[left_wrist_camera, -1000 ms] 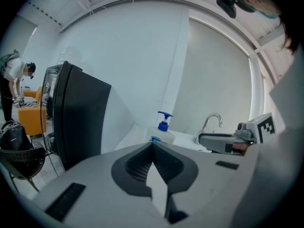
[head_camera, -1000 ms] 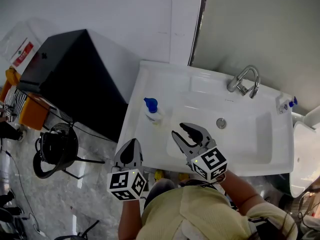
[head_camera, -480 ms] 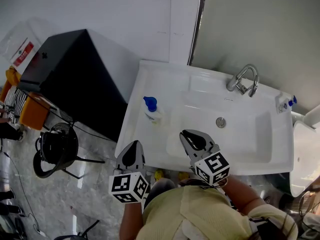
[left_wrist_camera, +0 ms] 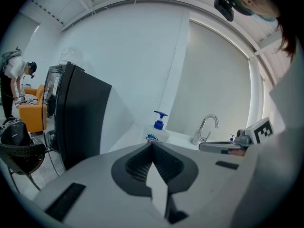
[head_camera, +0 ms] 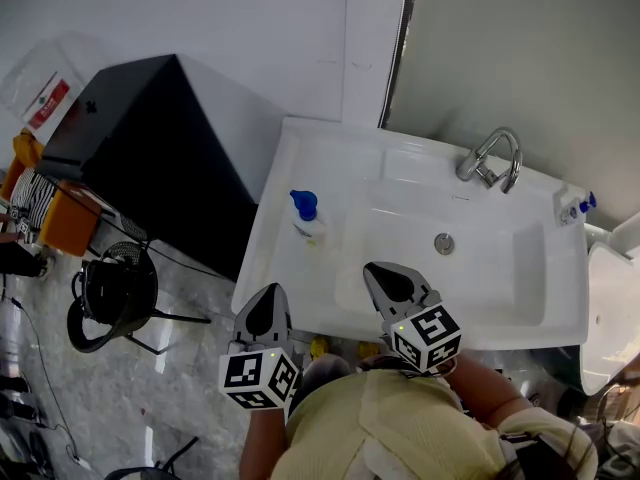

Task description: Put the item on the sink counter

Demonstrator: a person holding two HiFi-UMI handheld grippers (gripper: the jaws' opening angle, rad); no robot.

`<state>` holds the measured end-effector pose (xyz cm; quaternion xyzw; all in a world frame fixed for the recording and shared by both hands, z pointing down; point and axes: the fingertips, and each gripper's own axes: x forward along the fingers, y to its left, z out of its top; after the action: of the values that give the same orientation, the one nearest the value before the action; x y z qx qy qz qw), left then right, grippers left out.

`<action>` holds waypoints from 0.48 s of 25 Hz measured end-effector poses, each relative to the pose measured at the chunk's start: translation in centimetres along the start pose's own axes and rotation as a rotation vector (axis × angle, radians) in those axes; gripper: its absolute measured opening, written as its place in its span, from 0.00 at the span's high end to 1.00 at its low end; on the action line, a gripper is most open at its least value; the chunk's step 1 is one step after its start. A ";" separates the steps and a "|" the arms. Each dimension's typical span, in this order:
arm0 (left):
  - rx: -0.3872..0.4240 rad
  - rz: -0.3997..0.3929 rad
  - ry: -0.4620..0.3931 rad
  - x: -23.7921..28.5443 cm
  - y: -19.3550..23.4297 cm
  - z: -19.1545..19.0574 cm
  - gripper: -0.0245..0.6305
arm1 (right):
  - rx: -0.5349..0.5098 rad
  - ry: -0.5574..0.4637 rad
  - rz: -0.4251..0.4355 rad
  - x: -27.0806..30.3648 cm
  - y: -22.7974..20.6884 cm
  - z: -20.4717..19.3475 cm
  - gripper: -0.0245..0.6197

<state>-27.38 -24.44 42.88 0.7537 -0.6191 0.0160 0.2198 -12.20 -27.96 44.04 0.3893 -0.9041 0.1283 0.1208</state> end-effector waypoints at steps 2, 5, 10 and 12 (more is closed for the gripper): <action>-0.004 -0.003 0.000 -0.1 -0.1 -0.1 0.91 | 0.003 -0.002 0.010 0.0 0.2 0.0 0.92; -0.008 -0.011 0.004 -0.2 -0.4 -0.3 0.91 | 0.011 0.002 0.019 0.1 0.5 -0.1 0.92; -0.009 -0.017 0.020 -0.5 -0.5 -0.7 0.91 | 0.079 0.011 0.038 0.0 0.4 -0.4 0.93; -0.014 -0.018 0.023 -0.6 -0.5 -0.7 0.91 | 0.111 0.016 0.038 0.1 0.3 -0.6 0.93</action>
<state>-26.90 -23.57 43.24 0.7573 -0.6100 0.0184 0.2325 -12.38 -27.60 44.63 0.3770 -0.9019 0.1835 0.1037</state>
